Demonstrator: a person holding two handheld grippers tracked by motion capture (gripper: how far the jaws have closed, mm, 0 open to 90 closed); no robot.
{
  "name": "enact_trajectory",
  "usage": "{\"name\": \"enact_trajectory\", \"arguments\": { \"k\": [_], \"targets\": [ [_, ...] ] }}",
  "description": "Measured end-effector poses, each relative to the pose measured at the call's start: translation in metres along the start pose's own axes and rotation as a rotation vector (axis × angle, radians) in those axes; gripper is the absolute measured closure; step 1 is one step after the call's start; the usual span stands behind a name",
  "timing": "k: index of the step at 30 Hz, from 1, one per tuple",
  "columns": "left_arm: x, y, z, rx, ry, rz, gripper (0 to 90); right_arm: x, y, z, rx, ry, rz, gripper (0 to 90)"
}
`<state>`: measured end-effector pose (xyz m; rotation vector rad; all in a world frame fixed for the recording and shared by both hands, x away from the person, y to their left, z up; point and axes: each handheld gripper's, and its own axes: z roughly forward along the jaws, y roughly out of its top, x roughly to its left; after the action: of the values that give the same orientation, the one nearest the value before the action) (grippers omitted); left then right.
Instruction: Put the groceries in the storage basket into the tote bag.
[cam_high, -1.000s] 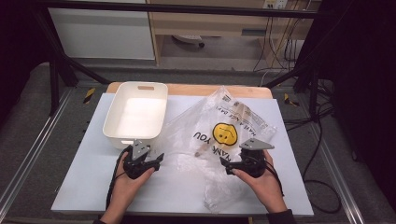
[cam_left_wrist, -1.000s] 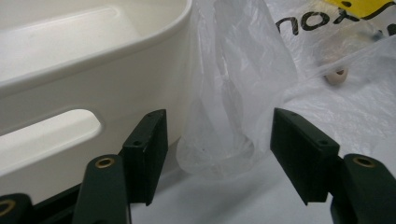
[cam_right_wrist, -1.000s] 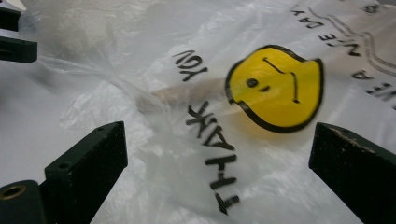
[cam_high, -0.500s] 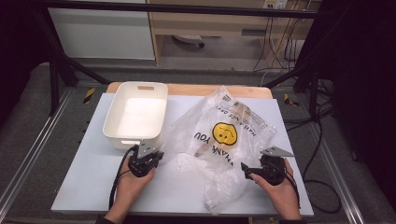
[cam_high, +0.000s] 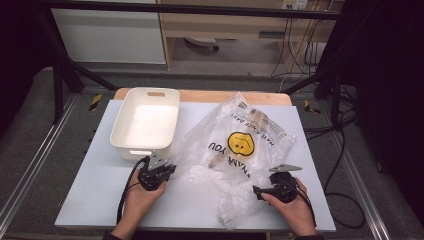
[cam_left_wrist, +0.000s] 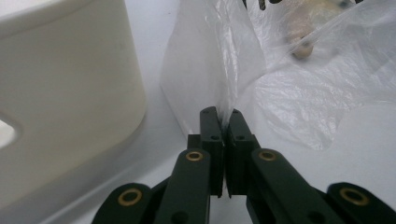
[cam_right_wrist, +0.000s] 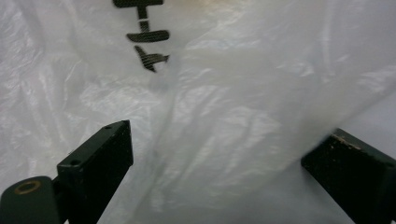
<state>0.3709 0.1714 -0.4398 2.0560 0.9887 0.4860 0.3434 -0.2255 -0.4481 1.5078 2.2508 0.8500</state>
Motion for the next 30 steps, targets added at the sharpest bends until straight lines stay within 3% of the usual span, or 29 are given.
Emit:
{"name": "enact_trajectory", "arguments": {
  "k": [4,7,9,19,30],
  "targets": [
    [0.0,0.0,0.0,0.0,-0.008,-0.005,87.9,0.01,0.0,0.002,0.001,0.009,-0.052,15.2],
    [0.0,0.0,-0.001,-0.001,-0.018,-0.01,88.0,0.014,0.0,0.002,-0.008,-0.001,-0.117,28.0],
    [-0.001,0.0,-0.002,0.001,-0.023,-0.011,88.0,0.014,0.0,0.001,-0.021,0.009,-0.131,41.7],
    [-0.011,-0.001,-0.004,0.021,-0.079,0.003,88.0,0.002,0.003,0.0,-0.039,0.035,-0.153,87.2],
    [-0.038,-0.005,-0.014,0.049,-0.163,0.057,88.0,-0.024,0.003,-0.008,-0.063,0.01,-0.12,90.0]
  ]
}}
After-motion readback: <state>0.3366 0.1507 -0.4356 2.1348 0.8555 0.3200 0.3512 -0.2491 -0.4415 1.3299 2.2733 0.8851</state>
